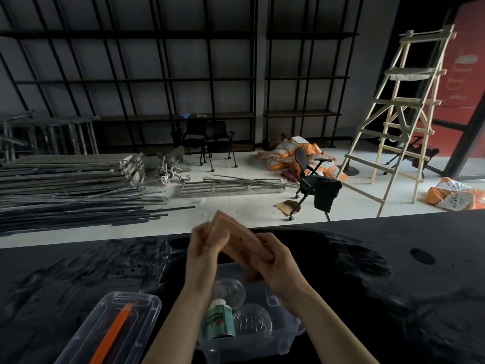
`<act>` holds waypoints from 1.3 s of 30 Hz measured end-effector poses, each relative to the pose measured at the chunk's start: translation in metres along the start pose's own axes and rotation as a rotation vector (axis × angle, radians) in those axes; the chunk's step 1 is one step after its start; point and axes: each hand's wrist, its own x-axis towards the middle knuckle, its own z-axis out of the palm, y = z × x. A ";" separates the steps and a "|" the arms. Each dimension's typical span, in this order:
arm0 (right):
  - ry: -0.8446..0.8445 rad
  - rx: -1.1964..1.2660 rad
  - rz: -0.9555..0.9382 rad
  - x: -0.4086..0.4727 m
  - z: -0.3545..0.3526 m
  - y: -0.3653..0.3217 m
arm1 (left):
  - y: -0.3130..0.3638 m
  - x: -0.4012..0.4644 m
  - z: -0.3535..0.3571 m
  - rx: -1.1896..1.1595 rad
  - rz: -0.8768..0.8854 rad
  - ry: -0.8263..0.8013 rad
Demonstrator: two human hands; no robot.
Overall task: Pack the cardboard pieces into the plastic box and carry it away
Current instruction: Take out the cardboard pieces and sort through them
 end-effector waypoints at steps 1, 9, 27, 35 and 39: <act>-0.010 -0.075 -0.040 0.002 -0.003 0.000 | 0.002 0.004 -0.005 0.048 0.041 0.000; 0.090 0.280 0.003 0.004 0.022 -0.011 | -0.003 0.005 0.009 0.150 0.078 0.268; 0.099 -0.132 0.006 0.012 -0.007 0.001 | -0.007 0.031 -0.014 0.573 0.269 -0.233; -0.151 -0.611 -0.020 0.020 -0.007 -0.009 | 0.004 0.028 -0.008 0.441 0.199 -0.343; -0.094 -0.416 0.010 0.016 -0.008 -0.009 | 0.000 0.032 -0.025 0.057 -0.081 -0.393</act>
